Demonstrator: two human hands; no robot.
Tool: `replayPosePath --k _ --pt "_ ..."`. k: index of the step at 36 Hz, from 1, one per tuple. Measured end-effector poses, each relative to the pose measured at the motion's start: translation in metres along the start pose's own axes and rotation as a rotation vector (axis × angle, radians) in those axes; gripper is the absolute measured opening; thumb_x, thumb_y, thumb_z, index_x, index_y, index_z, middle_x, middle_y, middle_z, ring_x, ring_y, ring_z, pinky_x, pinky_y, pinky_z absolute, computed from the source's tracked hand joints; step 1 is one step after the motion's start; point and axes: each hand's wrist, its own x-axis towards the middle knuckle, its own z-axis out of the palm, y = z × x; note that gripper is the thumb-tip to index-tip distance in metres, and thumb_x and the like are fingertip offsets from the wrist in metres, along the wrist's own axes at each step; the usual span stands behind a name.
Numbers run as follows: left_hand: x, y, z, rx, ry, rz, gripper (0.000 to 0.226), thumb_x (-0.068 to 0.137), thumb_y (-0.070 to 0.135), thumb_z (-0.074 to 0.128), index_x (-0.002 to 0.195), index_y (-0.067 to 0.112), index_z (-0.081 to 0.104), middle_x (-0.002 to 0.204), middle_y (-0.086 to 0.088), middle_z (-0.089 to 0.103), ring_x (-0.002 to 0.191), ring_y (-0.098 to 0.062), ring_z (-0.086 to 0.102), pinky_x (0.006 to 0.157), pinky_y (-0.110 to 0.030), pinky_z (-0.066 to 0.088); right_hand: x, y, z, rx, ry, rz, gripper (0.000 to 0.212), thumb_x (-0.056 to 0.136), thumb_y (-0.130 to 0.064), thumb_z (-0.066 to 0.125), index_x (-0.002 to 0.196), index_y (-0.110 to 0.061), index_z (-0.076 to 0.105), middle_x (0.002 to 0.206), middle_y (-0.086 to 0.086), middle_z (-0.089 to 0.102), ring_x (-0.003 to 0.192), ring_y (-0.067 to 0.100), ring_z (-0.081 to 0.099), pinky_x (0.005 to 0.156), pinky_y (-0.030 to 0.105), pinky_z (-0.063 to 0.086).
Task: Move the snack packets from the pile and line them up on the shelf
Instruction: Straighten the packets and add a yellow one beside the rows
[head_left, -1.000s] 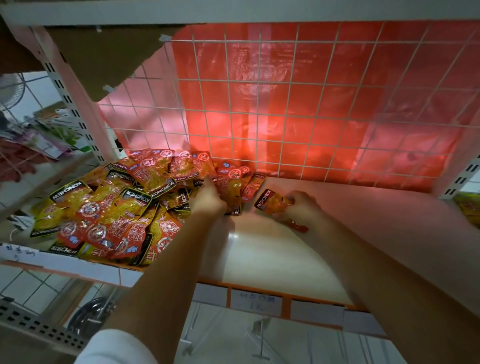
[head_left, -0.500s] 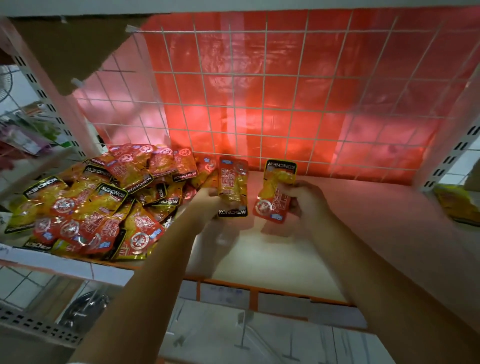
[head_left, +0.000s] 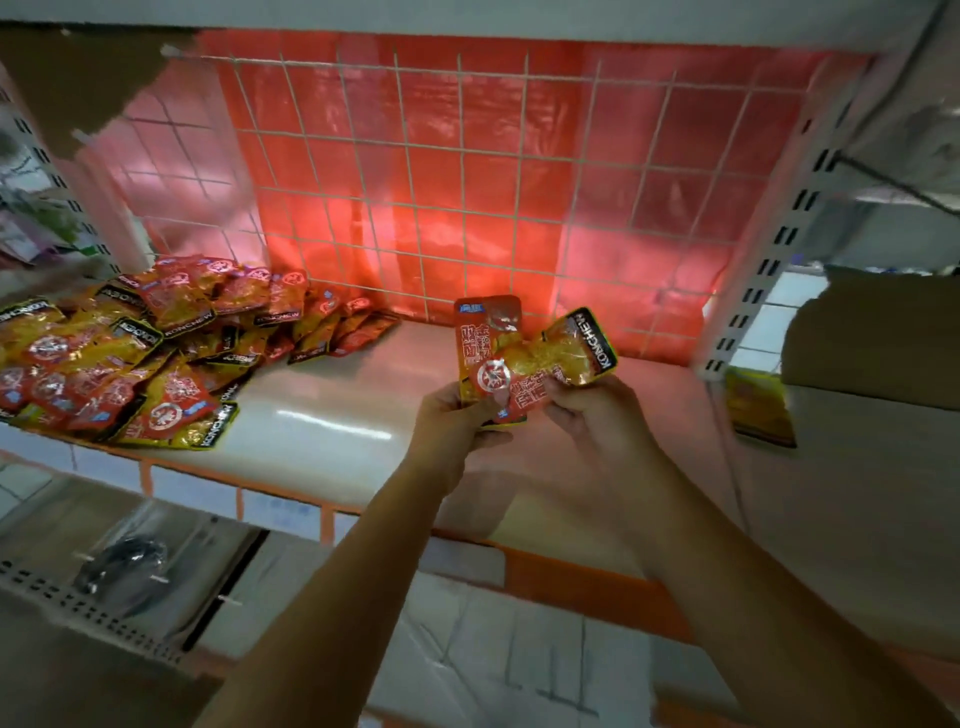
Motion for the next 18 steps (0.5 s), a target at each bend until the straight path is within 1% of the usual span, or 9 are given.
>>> replayPosePath --k 2,4,6,8,10,12,14,16,18 --pt "-0.009 -0.006 0.015 -0.022 0.029 0.013 0.009 0.086 0.002 0.060 0.091 0.008 0.065 0.070 0.002 0.072 0.064 -0.012 0.069 0.054 -0.023 0.055 -0.012 -0.009 -0.016 -0.029 -0.052 -0.011 0.023 0.078 0.007 0.062 0.097 -0.007 0.065 0.096 0.011 0.068 0.085 0.021 0.066 0.078 0.034 0.055" --pt "-0.017 -0.012 0.025 -0.012 0.037 0.023 0.011 0.085 0.001 0.061 0.094 0.006 0.065 0.071 0.001 0.072 0.063 -0.013 0.068 0.054 -0.024 0.055 -0.022 -0.022 -0.034 -0.074 -0.083 -0.030 0.032 0.073 -0.001 0.067 0.104 -0.007 0.064 0.098 0.009 0.069 0.088 0.022 0.067 0.075 0.033 0.055" --pt "-0.025 -0.017 0.035 0.020 0.047 0.025 0.015 0.082 0.000 0.063 0.096 0.004 0.064 0.071 0.002 0.072 0.063 -0.013 0.068 0.054 -0.024 0.055 -0.029 -0.037 -0.055 -0.151 -0.060 -0.080 0.036 0.075 -0.004 0.069 0.110 -0.007 0.061 0.095 0.004 0.067 0.088 0.015 0.067 0.072 0.030 0.054" --pt "-0.032 -0.022 0.043 0.047 0.064 0.020 0.017 0.080 -0.001 0.065 0.095 0.007 0.065 0.070 0.004 0.072 0.064 -0.013 0.068 0.055 -0.024 0.056 -0.035 -0.048 -0.075 -0.188 -0.040 -0.106 0.034 0.074 -0.009 0.072 0.106 -0.017 0.063 0.092 0.002 0.067 0.079 0.009 0.068 0.066 0.027 0.053" --pt "-0.037 -0.027 0.052 0.058 0.075 0.009 0.017 0.079 -0.001 0.067 0.091 0.011 0.066 0.071 0.004 0.072 0.065 -0.014 0.068 0.056 -0.025 0.056 -0.042 -0.055 -0.090 -0.283 -0.059 -0.093 0.034 0.065 -0.019 0.078 0.096 -0.027 0.067 0.096 0.006 0.068 0.084 0.019 0.067 0.071 0.033 0.051" --pt "-0.042 -0.030 0.063 0.059 0.071 0.013 0.018 0.079 0.000 0.068 0.089 0.014 0.066 0.071 0.006 0.072 0.065 -0.012 0.069 0.054 -0.024 0.055 -0.052 -0.059 -0.100 -0.480 -0.113 -0.083 0.022 0.070 -0.013 0.077 0.086 -0.024 0.067 0.086 0.002 0.068 0.077 0.018 0.065 0.063 0.028 0.050" --pt "-0.046 -0.031 0.074 0.061 0.064 0.030 0.017 0.079 0.001 0.068 0.089 0.015 0.066 0.071 0.007 0.071 0.063 -0.009 0.068 0.053 -0.022 0.054 -0.060 -0.059 -0.107 -0.624 -0.171 -0.049 0.020 0.075 -0.001 0.072 0.081 -0.018 0.064 0.074 0.003 0.067 0.059 0.012 0.064 0.051 0.024 0.046" --pt "-0.049 -0.030 0.082 0.072 0.063 0.047 0.016 0.080 0.002 0.068 0.089 0.015 0.066 0.074 0.005 0.071 0.064 -0.009 0.068 0.053 -0.022 0.054 -0.067 -0.062 -0.112 -0.704 -0.192 -0.020 0.018 0.074 0.002 0.072 0.081 -0.012 0.064 0.072 0.009 0.068 0.052 0.011 0.064 0.050 0.025 0.044" --pt "-0.051 -0.031 0.087 0.094 0.053 0.051 0.015 0.080 0.003 0.068 0.088 0.016 0.066 0.074 0.005 0.071 0.065 -0.009 0.068 0.053 -0.022 0.054 -0.073 -0.067 -0.118 -0.749 -0.201 0.012 0.016 0.074 -0.001 0.074 0.084 -0.010 0.066 0.076 0.011 0.070 0.057 0.012 0.066 0.053 0.025 0.045"
